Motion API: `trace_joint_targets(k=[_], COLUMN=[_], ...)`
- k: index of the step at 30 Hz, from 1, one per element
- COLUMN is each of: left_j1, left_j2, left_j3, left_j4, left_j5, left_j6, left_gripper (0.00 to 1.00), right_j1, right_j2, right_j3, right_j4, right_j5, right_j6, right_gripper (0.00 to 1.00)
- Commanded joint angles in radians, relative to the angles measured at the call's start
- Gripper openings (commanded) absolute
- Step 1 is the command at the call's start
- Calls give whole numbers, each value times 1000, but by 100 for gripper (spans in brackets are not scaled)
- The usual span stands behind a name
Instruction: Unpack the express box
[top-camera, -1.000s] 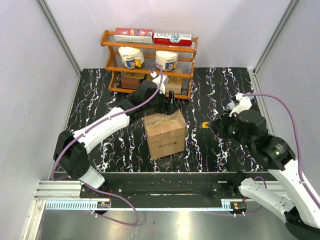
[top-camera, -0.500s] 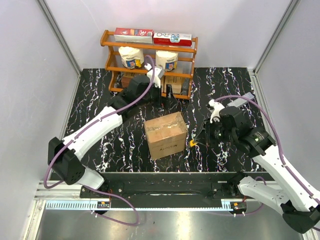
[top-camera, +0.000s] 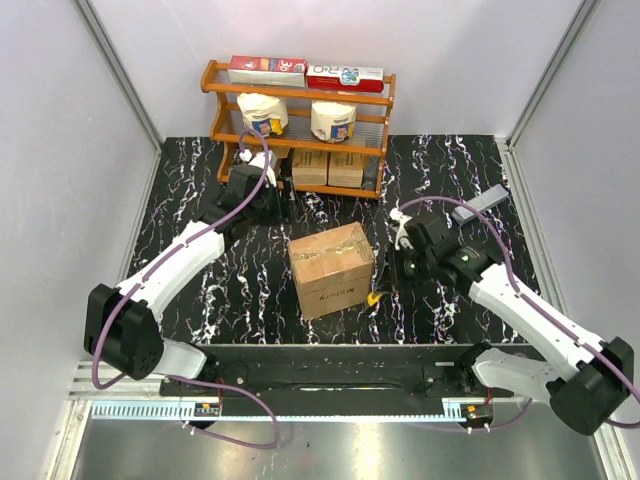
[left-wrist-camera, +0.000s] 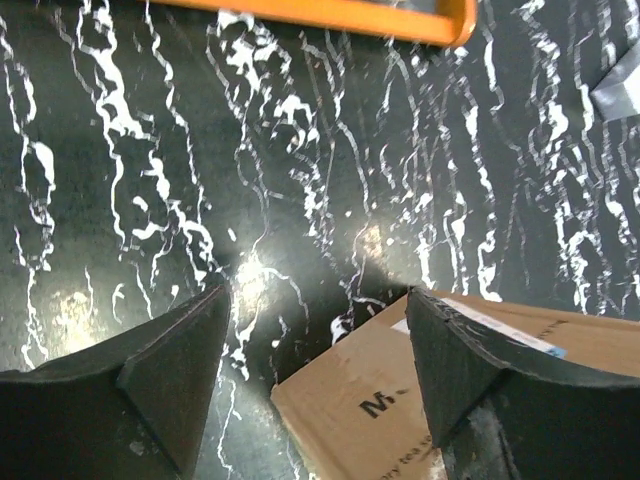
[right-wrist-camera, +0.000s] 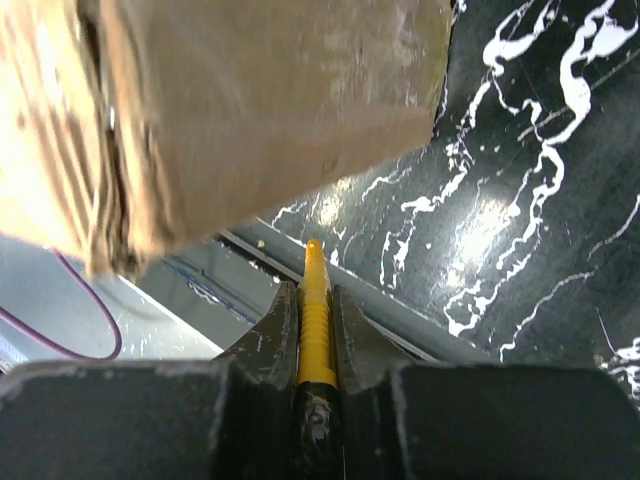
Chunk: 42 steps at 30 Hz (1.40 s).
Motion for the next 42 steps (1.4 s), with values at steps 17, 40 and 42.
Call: trace_joint_targets(k=[17, 40, 42], left_j1=[17, 98, 123], left_j2=[-50, -262, -227], left_j3=[-174, -189, -125], left_j4=[26, -69, -54], left_j5=[165, -193, -158], left_j6=[68, 32, 44], left_gripper=[43, 57, 59], right_j1=[5, 7, 7], right_j2=[368, 501, 438], right_j3=[329, 626, 621], right_j4=[194, 46, -25], right_j5=[311, 544, 486], right_j6=[-39, -246, -266], right_gripper=[0, 0, 0])
